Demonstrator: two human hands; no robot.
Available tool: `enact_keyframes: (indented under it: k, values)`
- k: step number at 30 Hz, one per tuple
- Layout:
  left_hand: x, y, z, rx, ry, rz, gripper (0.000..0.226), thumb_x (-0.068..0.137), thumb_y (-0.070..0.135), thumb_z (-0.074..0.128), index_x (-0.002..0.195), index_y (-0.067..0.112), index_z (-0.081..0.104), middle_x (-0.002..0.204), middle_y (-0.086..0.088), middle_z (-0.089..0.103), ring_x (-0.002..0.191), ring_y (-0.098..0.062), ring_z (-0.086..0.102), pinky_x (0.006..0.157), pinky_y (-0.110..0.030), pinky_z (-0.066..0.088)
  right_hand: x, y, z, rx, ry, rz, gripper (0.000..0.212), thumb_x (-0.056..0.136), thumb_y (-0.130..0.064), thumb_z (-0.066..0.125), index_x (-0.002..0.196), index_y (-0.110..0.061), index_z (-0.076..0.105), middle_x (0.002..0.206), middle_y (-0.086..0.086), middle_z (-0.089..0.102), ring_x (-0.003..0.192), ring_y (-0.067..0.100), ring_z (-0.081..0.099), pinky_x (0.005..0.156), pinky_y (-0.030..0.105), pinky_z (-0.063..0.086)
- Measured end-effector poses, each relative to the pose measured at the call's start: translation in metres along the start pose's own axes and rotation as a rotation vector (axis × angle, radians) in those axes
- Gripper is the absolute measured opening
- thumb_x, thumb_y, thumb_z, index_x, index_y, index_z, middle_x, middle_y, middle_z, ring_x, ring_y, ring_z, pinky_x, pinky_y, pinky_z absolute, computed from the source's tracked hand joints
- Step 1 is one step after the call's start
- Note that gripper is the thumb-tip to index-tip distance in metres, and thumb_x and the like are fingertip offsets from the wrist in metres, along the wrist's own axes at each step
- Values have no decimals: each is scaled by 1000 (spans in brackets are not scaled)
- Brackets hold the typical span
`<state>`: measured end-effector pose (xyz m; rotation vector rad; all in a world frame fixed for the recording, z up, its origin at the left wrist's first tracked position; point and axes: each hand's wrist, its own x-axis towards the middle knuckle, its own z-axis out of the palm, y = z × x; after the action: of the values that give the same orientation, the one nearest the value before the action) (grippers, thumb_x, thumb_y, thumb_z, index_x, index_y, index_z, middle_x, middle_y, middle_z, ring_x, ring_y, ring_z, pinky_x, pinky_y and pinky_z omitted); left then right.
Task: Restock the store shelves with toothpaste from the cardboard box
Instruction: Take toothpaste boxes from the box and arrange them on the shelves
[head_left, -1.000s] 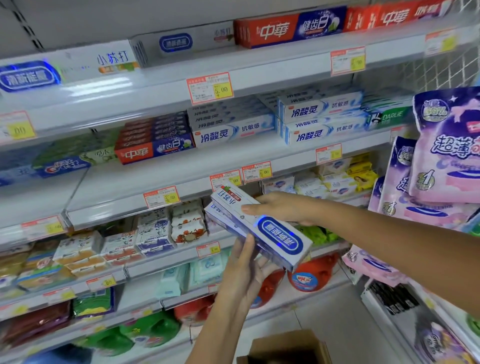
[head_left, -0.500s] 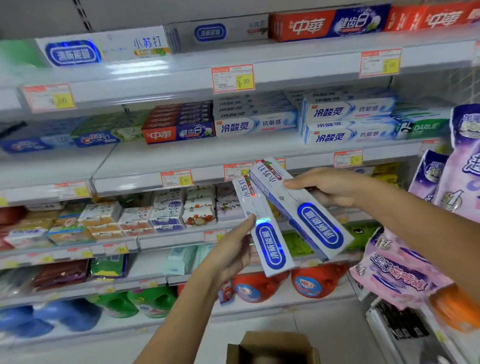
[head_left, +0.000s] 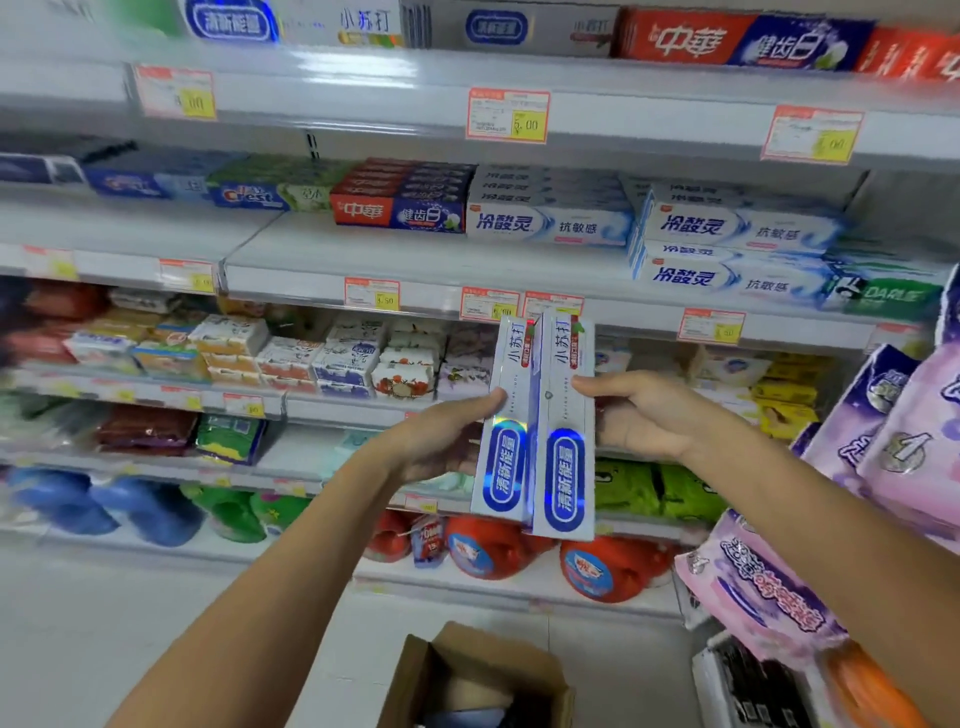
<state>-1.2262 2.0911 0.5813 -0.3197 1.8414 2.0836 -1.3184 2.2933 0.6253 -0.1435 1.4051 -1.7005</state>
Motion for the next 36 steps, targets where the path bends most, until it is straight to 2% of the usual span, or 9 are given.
enact_keyframes:
  k: [5,9,13,16,21,23,26,30,36]
  values:
    - [-5,-4,12,-51,65,7,41,94,45,46,117,14,59,93,-9,67,76,-16,65,66,-26,54,-4,6,5,73,65,-71,55,75,-11,61,129,-8,55,121,17,65,109,29,63,90,43,51]
    - [-8,-3,33,-96,137,45,46,95,50,41,117,14,61,112,-18,68,94,-25,65,89,-42,53,-5,20,23,-18,228,-171,27,91,-25,57,115,-13,63,114,13,69,109,32,63,101,50,44]
    - [-21,8,65,2,127,114,76,73,76,54,128,24,53,112,-4,70,101,-21,68,90,-41,53,-15,25,52,-163,334,-274,39,97,-42,46,128,-19,52,104,6,70,76,19,71,70,34,58]
    - [-42,27,63,33,98,189,82,62,61,69,132,26,46,114,-2,70,102,-23,67,93,-44,52,-24,12,72,-158,311,-396,33,98,-43,42,125,-25,47,94,-2,68,61,10,70,50,23,55]
    - [-80,68,37,62,132,386,54,79,17,72,127,26,50,105,0,72,89,-15,69,73,-24,54,-31,-24,104,-374,171,-582,26,94,-45,46,120,-43,42,119,-16,61,93,-5,63,75,17,53]
    - [-99,91,22,190,193,478,49,82,7,69,115,39,52,98,9,72,85,-11,69,72,-22,54,-35,-53,111,-552,225,-754,44,87,-46,57,125,-44,36,129,-23,48,100,-18,51,85,7,40]
    - [-123,127,-16,620,380,637,59,75,29,75,123,49,45,110,10,67,99,-11,64,86,-30,53,-36,-101,119,-952,360,-1070,106,60,-55,71,148,-31,17,149,-11,21,130,-5,26,107,21,28]
    - [-143,171,-66,1363,594,694,98,69,55,68,149,38,13,111,14,40,100,-1,40,84,-14,33,-21,-145,144,-1705,286,-1308,108,55,-79,55,145,-35,16,154,1,17,146,21,9,116,45,18]
    - [-155,213,-112,1671,673,888,91,66,48,70,144,21,33,115,3,51,99,-16,49,82,-25,39,5,-161,186,-1949,390,-1311,110,55,-59,79,144,-20,28,130,5,46,118,19,35,91,40,51]
